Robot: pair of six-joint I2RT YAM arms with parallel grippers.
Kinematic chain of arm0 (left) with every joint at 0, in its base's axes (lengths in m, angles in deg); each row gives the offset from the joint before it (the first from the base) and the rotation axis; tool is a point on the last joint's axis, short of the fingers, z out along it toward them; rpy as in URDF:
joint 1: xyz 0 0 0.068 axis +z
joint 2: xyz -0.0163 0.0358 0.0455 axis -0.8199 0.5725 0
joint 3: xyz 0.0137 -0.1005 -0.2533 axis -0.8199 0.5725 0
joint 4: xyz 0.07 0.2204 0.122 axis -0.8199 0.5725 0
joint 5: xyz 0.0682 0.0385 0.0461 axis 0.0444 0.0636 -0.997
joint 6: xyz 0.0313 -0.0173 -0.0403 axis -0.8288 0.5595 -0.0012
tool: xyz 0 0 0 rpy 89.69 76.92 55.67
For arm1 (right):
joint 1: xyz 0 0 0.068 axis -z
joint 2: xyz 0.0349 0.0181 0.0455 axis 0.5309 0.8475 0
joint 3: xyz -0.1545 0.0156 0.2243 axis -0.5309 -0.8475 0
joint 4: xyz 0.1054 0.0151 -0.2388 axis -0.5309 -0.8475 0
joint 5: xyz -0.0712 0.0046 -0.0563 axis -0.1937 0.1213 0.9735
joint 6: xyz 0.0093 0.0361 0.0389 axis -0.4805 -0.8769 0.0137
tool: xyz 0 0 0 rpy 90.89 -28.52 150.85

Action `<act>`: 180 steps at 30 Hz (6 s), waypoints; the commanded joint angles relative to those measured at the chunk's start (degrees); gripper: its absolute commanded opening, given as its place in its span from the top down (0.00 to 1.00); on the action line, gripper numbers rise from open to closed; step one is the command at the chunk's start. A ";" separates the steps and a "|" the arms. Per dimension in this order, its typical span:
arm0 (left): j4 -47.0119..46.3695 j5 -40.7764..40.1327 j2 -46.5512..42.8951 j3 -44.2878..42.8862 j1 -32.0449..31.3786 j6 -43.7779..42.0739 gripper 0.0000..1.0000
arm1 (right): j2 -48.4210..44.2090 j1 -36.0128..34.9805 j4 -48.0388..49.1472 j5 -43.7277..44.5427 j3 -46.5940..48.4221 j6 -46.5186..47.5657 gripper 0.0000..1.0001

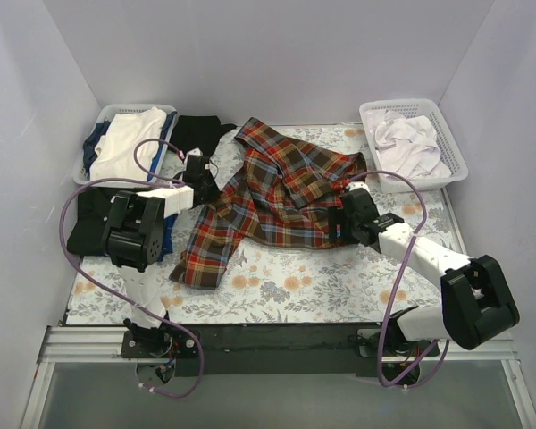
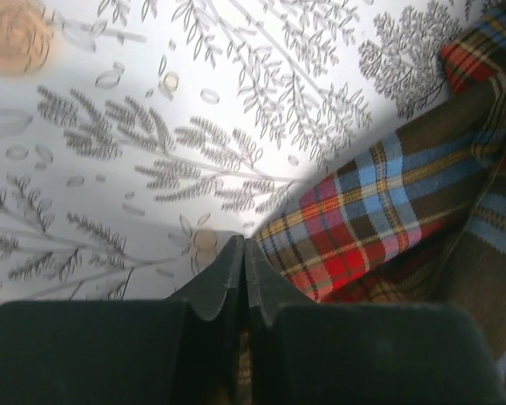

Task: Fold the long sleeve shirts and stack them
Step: Flatten the shirt out

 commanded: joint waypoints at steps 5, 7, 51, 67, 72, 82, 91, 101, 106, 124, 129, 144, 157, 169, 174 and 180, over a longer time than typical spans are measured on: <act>5.69 -5.83 -10.99 13.05 -0.13 7.02 1.00 | 2.08 -0.18 5.45 -4.82 -9.17 -5.03 0.18; 5.35 -7.50 -13.56 15.07 -0.04 8.08 1.00 | 2.78 -0.18 5.54 -4.20 -10.14 -6.08 0.25; -1.86 -3.64 -20.08 17.37 -2.68 10.46 0.47 | 3.72 1.57 19.31 -8.57 4.43 -20.31 0.30; 7.18 1.71 -16.13 10.43 -2.59 6.07 0.44 | 37.33 8.43 13.29 -17.83 38.88 -27.00 0.99; 9.03 4.44 -15.24 9.02 -2.59 5.98 0.45 | 39.52 11.86 11.17 -14.58 49.33 -22.35 0.99; 14.66 2.42 -14.27 4.89 -2.50 4.58 0.41 | 52.17 22.58 12.57 -11.14 77.19 -20.32 0.99; 16.51 1.19 -9.36 -0.91 -2.59 3.43 0.35 | 49.91 26.28 19.07 5.60 73.46 -23.65 0.99; 19.31 9.06 2.22 -14.88 -2.50 -0.33 0.26 | 36.54 15.39 4.42 21.64 70.88 -17.26 0.34; 21.87 14.20 7.26 -16.22 -2.76 -2.46 0.30 | 32.15 5.73 -0.52 9.04 69.75 -7.61 0.33; 16.50 20.98 2.34 -4.60 -5.14 -10.98 0.81 | 46.82 -4.74 -15.63 -34.88 65.70 12.72 0.27; 19.05 13.60 0.59 -4.78 -5.14 -8.18 1.00 | 51.29 -6.86 -19.58 -31.03 68.07 11.85 0.29; 20.21 7.95 -15.84 7.34 -4.17 -5.45 0.88 | 38.66 -5.28 -22.32 -15.44 44.47 7.54 0.99; 12.55 13.58 -9.46 -5.99 -4.08 -6.24 0.35 | 31.09 -5.28 -17.31 -17.12 28.43 7.01 0.99; 15.28 15.18 7.69 -19.02 -6.80 -12.55 0.42 | 30.56 -5.28 -16.96 -19.76 28.35 6.75 0.99; 13.88 13.84 8.84 -19.46 -9.18 -12.92 0.39 | 31.18 -5.28 -16.61 -20.81 28.35 6.05 0.99; 15.43 11.48 11.11 -20.15 -10.50 -13.71 0.44 | 31.00 -5.28 -16.61 -20.46 28.00 5.87 0.99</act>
